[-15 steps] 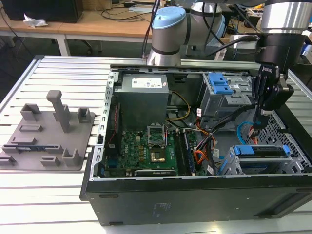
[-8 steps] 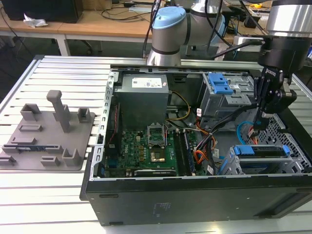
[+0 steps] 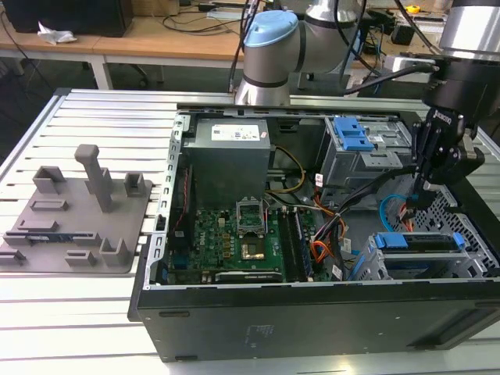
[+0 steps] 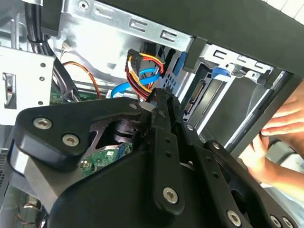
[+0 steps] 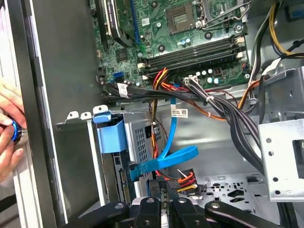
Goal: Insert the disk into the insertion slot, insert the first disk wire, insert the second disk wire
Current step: 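Insert the first disk wire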
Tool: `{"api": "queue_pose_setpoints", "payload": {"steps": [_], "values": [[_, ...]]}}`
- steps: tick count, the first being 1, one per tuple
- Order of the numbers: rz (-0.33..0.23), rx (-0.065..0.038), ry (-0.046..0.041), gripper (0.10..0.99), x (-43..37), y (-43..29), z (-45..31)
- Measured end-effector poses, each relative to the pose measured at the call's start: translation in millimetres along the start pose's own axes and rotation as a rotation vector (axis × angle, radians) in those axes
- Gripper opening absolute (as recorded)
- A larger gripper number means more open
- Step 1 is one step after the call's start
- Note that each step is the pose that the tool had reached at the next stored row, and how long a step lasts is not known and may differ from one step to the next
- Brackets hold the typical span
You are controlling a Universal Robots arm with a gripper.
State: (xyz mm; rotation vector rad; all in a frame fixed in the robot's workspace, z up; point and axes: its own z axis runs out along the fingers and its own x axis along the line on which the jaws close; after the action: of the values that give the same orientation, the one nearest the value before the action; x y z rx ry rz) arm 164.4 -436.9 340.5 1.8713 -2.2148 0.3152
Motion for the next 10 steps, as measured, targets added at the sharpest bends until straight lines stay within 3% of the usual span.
{"api": "queue_pose_setpoints", "payload": {"steps": [1,2,4,5,6,8,10], "values": [[0.0,-0.002,-0.0135,0.165,2.4,-2.0,-1.7],[-0.001,-0.007,-0.0411,0.165,6.3,-4.5,-3.3],[-0.002,-0.011,-0.0675,0.165,10.3,-5.5,-2.4],[-0.003,-0.015,-0.0902,0.165,14.0,-6.2,-1.4],[-0.003,-0.017,-0.1026,0.165,17.4,-6.8,-0.6],[-0.004,-0.018,-0.1103,0.165,23.2,-7.8,0.1],[-0.005,-0.018,-0.111,0.165,29.5,-8.9,0.2]]}}
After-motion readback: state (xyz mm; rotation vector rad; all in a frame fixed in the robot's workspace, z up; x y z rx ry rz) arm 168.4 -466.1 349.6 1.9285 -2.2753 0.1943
